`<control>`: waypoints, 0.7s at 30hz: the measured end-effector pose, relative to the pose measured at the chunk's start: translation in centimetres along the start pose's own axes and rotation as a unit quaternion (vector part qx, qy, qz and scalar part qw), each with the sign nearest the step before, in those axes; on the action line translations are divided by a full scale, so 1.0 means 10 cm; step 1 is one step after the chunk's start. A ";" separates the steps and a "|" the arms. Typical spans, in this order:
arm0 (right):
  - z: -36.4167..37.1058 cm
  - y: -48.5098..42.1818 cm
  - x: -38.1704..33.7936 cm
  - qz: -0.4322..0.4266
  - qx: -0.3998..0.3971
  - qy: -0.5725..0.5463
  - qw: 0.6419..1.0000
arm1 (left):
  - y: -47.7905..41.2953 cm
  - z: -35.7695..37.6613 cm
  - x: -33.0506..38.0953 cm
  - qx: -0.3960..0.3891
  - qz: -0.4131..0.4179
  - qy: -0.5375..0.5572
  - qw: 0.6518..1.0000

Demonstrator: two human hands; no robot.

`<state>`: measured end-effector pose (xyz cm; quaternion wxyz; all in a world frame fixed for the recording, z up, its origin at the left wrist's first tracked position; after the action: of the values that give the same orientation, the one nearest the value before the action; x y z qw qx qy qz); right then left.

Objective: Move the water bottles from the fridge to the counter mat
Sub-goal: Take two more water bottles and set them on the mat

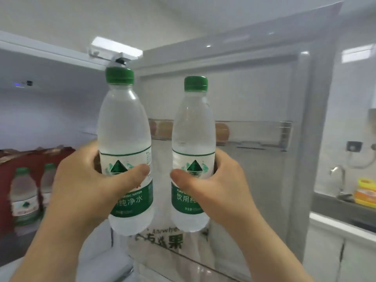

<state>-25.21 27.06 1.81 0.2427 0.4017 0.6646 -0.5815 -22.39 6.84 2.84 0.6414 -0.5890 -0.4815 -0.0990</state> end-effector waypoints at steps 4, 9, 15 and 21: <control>-1.23 0.55 -0.16 -0.013 0.040 0.048 0.998 | 0.53 0.75 0.75 -0.078 0.032 0.069 0.994; -2.72 1.25 -0.36 0.003 0.123 0.130 0.984 | 1.26 1.73 1.71 -0.167 0.085 0.160 0.969; -4.24 1.89 -0.34 0.046 0.260 0.221 0.939 | 1.89 3.08 2.46 -0.279 0.088 0.262 0.920; -5.51 2.41 0.05 0.102 0.374 0.303 0.871 | 2.53 4.67 2.88 -0.368 0.077 0.347 0.859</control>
<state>2.12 80.52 -1.12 -0.0809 0.6846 0.3940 -0.6079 -13.38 66.53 -0.03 0.5095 -0.7446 -0.1093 -0.4171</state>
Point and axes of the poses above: each hand's wrist, its own y-axis away from the middle knuckle, its own z-axis out of the palm, x = y × z, the point moved 1 cm from there along -y, towards the middle knuckle, and after that the axes turned 2 degrees about -y, right-handed, at the moved point
